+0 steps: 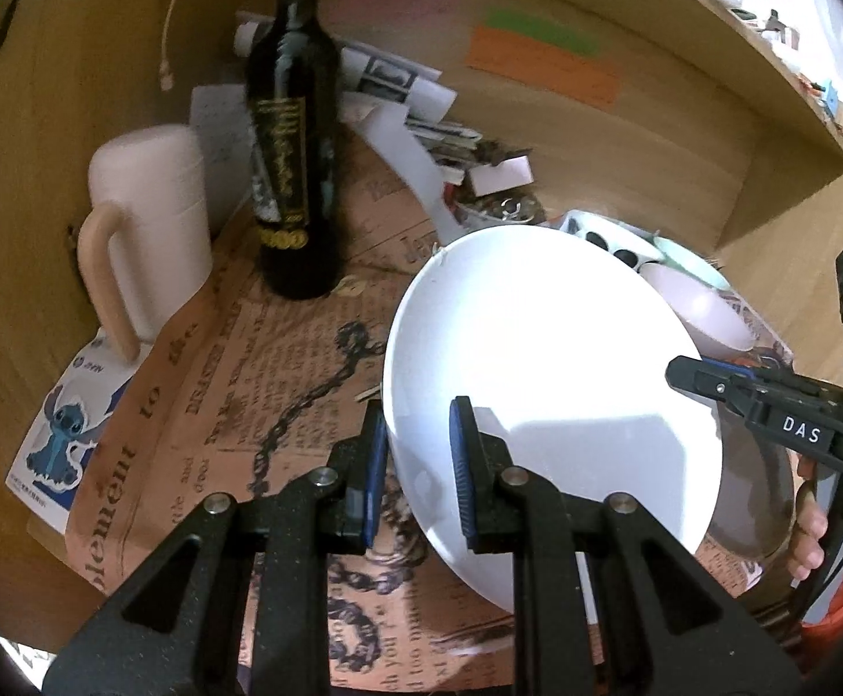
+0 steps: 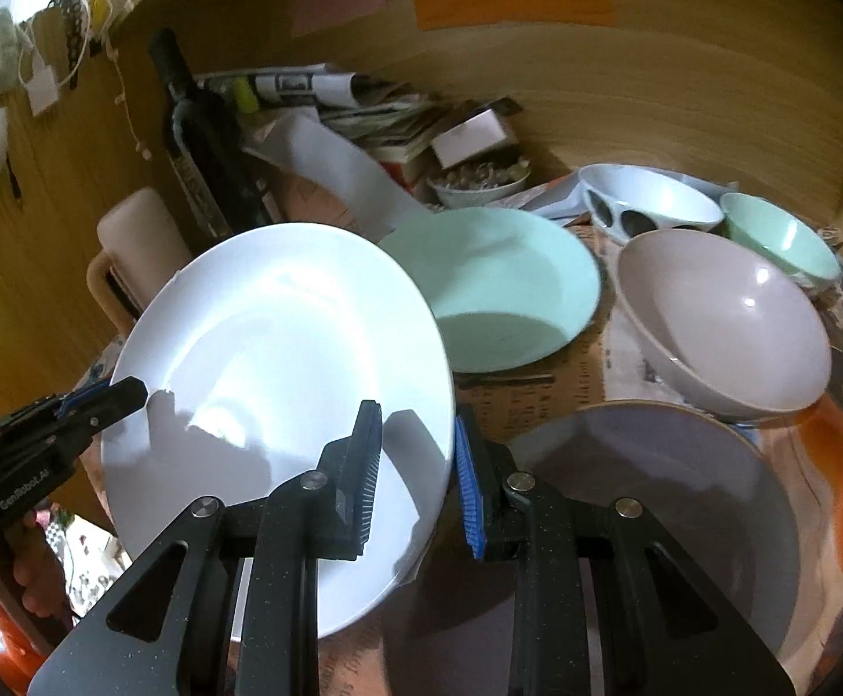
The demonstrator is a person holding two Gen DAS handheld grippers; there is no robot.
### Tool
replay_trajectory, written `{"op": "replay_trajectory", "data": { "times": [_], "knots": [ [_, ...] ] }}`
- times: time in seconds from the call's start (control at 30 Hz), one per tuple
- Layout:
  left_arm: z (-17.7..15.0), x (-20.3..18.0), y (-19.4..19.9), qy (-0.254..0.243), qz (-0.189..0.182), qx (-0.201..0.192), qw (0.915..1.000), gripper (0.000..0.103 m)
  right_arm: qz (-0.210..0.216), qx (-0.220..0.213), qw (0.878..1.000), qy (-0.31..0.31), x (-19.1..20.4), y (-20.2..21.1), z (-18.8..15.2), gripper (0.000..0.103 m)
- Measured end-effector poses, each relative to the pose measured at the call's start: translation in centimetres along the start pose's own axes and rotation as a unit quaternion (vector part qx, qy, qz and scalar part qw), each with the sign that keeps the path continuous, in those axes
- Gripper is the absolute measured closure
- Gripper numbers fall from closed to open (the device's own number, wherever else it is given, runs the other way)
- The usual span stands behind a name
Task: Organize plates and bowls
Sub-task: 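Lift the white plate with both tools and carry it toward the purple plate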
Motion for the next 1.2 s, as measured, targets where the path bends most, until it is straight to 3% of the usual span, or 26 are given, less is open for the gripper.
{"op": "replay_trajectory", "data": {
  "times": [0.63, 1.2],
  "knots": [
    [0.2, -6.6, -0.6, -0.041, -0.038, 0.010, 0.9984, 0.083, -0.036, -0.038, 0.998, -0.036, -5.4, 4.9, -0.9, 0.080],
    [-2.3, -12.2, -1.8, -0.079, -0.067, 0.043, 0.9937, 0.083, -0.060, -0.031, 0.994, -0.084, -10.3, 7.2, -4.5, 0.080]
  ]
}}
Point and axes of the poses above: each gripper's, at about its wrist camera, not at the fingertips, and y roughly against the way its jaws point, x to its left, z to its top, the point moved 9 cm from there along -y, roughly the way its jaws point, and after that the axes turned 3 degrees about y, right-handed, at the moved point
